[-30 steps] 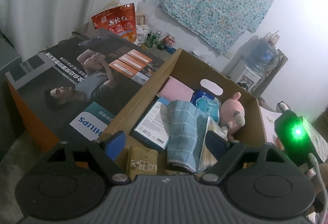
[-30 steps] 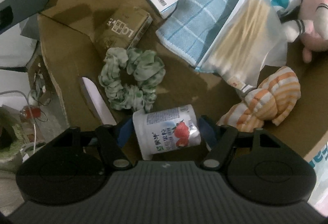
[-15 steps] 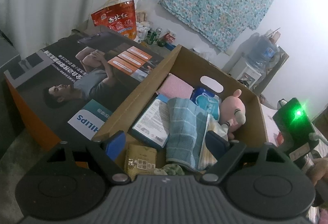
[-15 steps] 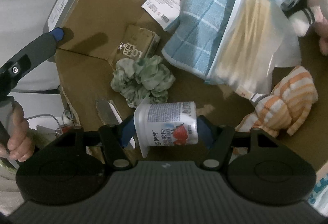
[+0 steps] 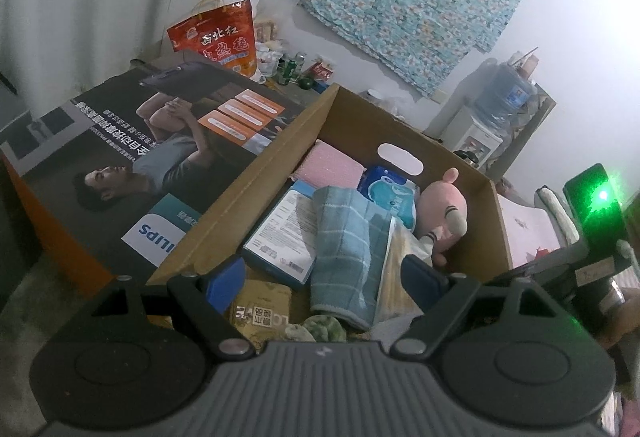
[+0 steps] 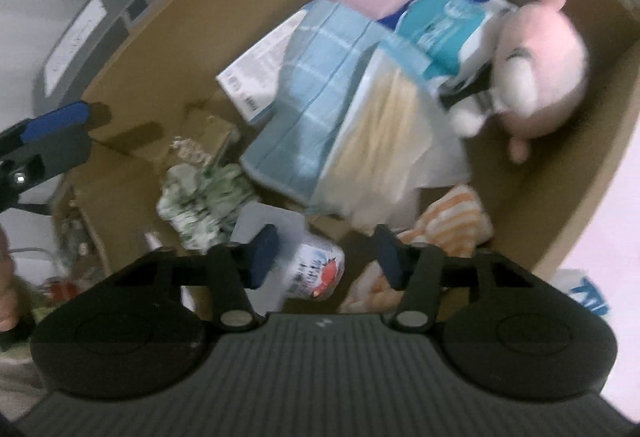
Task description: Organize soft objects
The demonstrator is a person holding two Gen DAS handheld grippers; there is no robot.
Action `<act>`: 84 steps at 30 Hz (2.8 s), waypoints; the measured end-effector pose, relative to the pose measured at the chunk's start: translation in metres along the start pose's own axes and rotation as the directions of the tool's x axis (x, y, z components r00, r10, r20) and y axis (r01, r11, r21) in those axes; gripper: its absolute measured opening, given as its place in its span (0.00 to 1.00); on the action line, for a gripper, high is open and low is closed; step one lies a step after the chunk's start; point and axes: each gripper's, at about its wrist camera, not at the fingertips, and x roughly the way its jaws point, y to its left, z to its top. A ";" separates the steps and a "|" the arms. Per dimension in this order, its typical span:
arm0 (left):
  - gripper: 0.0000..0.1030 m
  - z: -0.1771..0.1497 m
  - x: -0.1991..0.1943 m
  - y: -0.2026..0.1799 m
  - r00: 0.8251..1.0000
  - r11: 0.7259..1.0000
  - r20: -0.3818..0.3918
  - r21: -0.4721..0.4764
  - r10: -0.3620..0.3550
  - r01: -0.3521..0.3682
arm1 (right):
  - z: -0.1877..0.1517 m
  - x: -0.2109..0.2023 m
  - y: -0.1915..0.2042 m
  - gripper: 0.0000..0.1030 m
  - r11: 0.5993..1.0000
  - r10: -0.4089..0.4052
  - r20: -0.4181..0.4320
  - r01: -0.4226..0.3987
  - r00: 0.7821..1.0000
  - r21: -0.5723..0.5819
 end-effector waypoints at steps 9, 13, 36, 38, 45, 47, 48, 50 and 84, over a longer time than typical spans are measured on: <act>0.84 0.003 -0.007 0.000 1.000 1.000 0.013 0.015 0.000 0.000 | -0.001 0.003 0.012 0.39 1.000 0.029 0.053 -0.029 0.998 0.010; 0.86 0.003 -0.014 -0.002 1.000 0.999 0.013 0.036 -0.010 0.010 | -0.003 0.001 0.009 0.41 0.995 0.053 0.113 -0.063 0.992 0.081; 1.00 -0.017 -0.055 -0.048 0.995 0.939 0.083 0.335 0.054 -0.079 | -0.194 -0.085 0.040 0.95 0.895 -0.349 0.610 0.059 0.712 0.443; 1.00 -0.021 -0.057 -0.057 0.993 0.924 0.093 0.367 0.074 -0.104 | -0.200 -0.083 0.044 0.99 0.875 -0.414 0.603 0.115 0.682 0.471; 1.00 -0.039 -0.052 -0.089 0.995 0.871 0.071 0.481 0.072 -0.097 | -0.219 -0.088 0.061 0.99 0.798 -0.585 0.560 0.294 0.587 0.526; 1.00 -0.043 -0.051 -0.094 0.997 0.869 0.062 0.491 0.044 -0.069 | -0.226 -0.089 0.063 0.99 0.770 -0.621 0.538 0.313 0.570 0.556; 1.00 -0.046 -0.051 -0.096 0.998 0.864 0.058 0.502 0.027 -0.052 | -0.230 -0.088 0.064 0.99 0.754 -0.639 0.523 0.324 0.564 0.571; 1.00 -0.051 -0.050 -0.099 0.999 0.854 0.052 0.520 0.005 -0.031 | -0.238 -0.088 0.068 0.99 0.730 -0.666 0.501 0.344 0.552 0.591; 1.00 -0.074 -0.052 -0.056 0.985 0.852 -0.034 0.507 0.169 -0.128 | -0.244 -0.054 0.095 0.99 0.782 -0.519 0.435 0.203 0.736 0.589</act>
